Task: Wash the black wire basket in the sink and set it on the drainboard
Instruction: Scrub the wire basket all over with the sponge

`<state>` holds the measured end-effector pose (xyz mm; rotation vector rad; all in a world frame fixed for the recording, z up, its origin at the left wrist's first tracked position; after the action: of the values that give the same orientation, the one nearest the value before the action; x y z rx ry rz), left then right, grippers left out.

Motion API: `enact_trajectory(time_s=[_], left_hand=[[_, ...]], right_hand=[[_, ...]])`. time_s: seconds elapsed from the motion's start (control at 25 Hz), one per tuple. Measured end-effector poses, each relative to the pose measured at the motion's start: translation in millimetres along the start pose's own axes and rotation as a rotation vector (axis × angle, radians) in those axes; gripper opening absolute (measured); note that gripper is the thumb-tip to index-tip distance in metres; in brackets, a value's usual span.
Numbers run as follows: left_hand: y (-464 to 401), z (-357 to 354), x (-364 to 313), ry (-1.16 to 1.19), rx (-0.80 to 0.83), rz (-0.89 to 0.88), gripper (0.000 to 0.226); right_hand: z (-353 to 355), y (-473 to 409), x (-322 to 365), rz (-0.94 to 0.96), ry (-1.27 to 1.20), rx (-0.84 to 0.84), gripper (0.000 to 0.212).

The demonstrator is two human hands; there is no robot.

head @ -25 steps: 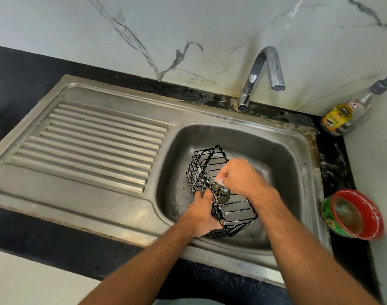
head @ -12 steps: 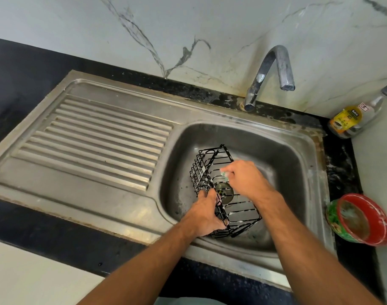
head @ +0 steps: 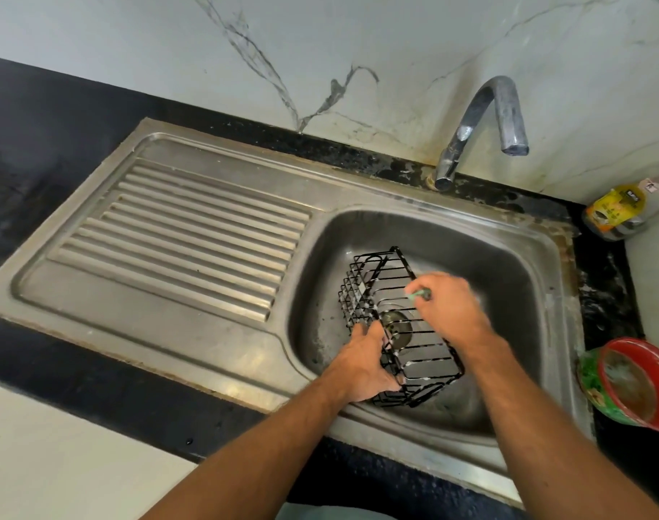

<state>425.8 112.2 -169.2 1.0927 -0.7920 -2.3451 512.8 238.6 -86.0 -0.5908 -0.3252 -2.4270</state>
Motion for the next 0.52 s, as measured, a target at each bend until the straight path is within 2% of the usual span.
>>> enact_trajectory(time_s=[0.16, 0.28, 0.4, 0.48, 0.52], left_hand=[[0, 1, 2, -0.008, -0.003, 0.022, 0.082], [-1, 0, 2, -0.026, 0.001, 0.016, 0.087], [-1, 0, 1, 0.012, -0.003, 0.011, 0.078], [-2, 0, 0, 0.017, 0.002, 0.008, 0.080], [-2, 0, 0, 0.015, 0.001, 0.008, 0.081]], right_hand=[[-3, -8, 29, 0.102, -0.053, -0.160, 0.023], [-24, -23, 41, 0.185, -0.014, -0.063, 0.024], [-16, -22, 13, 0.060, 0.023, -0.091, 0.022], [-11, -20, 3, -0.029, -0.006, -0.132, 0.022], [-14, -21, 11, -0.013, -0.013, -0.121, 0.023]])
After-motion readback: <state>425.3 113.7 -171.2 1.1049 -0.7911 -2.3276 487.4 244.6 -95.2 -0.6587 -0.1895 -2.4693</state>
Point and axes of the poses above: each hand's wrist, its own y-axis away from the middle knuckle, its own z-axis out of the back of the hand, x = y × z, the point moved 9 cm from there along -y, towards the middle knuckle, and after that the axes turned 11 degrees about z, right-handed, at the moved point
